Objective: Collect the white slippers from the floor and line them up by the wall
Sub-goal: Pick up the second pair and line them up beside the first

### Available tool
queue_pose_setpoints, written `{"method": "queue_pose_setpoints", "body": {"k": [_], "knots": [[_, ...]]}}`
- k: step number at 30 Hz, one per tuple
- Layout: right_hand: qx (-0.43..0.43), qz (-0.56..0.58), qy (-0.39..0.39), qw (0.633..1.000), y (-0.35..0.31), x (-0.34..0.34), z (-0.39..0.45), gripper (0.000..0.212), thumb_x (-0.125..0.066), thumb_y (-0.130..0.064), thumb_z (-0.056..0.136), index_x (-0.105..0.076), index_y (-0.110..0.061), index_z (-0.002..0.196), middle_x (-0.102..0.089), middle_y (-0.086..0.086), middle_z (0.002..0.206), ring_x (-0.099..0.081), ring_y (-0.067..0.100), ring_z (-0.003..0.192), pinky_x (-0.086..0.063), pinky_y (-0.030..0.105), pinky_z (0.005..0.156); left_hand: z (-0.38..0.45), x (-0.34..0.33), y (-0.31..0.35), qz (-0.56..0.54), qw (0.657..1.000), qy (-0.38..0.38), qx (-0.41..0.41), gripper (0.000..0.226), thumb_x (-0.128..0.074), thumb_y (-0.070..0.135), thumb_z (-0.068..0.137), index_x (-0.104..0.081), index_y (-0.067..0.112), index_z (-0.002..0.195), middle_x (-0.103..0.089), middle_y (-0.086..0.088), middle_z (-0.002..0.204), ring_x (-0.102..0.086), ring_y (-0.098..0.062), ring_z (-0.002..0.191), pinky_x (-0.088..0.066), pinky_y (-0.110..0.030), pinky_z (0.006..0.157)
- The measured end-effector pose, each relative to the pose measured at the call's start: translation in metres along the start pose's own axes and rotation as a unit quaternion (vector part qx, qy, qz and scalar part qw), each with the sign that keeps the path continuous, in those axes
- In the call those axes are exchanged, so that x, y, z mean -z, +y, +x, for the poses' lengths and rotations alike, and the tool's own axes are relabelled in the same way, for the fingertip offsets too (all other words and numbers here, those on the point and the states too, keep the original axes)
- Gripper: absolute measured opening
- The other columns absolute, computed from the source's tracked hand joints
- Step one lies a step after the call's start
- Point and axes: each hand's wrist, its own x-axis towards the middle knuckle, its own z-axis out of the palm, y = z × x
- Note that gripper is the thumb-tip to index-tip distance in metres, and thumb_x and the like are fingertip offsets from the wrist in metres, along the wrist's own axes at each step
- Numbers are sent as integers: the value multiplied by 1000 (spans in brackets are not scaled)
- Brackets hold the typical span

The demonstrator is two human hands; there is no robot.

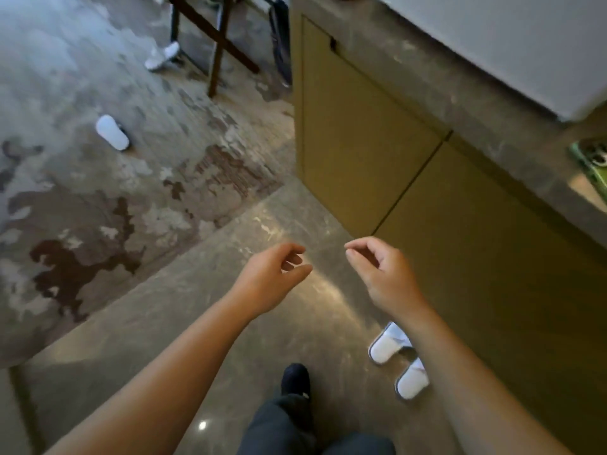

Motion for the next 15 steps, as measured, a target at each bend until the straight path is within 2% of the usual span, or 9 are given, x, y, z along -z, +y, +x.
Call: {"method": "queue_pose_setpoints", "body": {"k": [3,7,10,15], "knots": [[25,21,-13,999,-42,-14,22,12,-55,-15,84,-59,-25,78,-58,-15,71,-53,-12,61,-39,1,57,-1,45,-3,-45,998,51,13,35,-57,27,83,-53,16,116,-55,7,93,-54,-11,89,-43,-25,81],[13,37,-77,996,-66,-26,48,17,-52,-16,86,-58,-31,79,-62,-9,82,-59,-3,73,-46,5,62,13,86,-1,-116,987,110,22,33,-57,27,83,-53,17,113,-53,14,87,-55,-9,87,-44,-23,78],[1,40,-103,994,-73,-34,78,18,-52,-16,86,-59,-31,79,-64,-8,85,-60,-6,75,-48,7,60,40,112,1,-135,980,144,11,32,-57,27,82,-53,17,113,-54,11,89,-55,-8,86,-46,-21,77],[15,5,-157,987,-92,-60,176,18,-52,-15,86,-58,-31,80,-64,-4,86,-60,11,85,-50,26,72,108,167,-15,-159,962,219,34,31,-57,27,83,-54,19,112,-52,19,85,-54,0,82,-46,-14,70]]}}
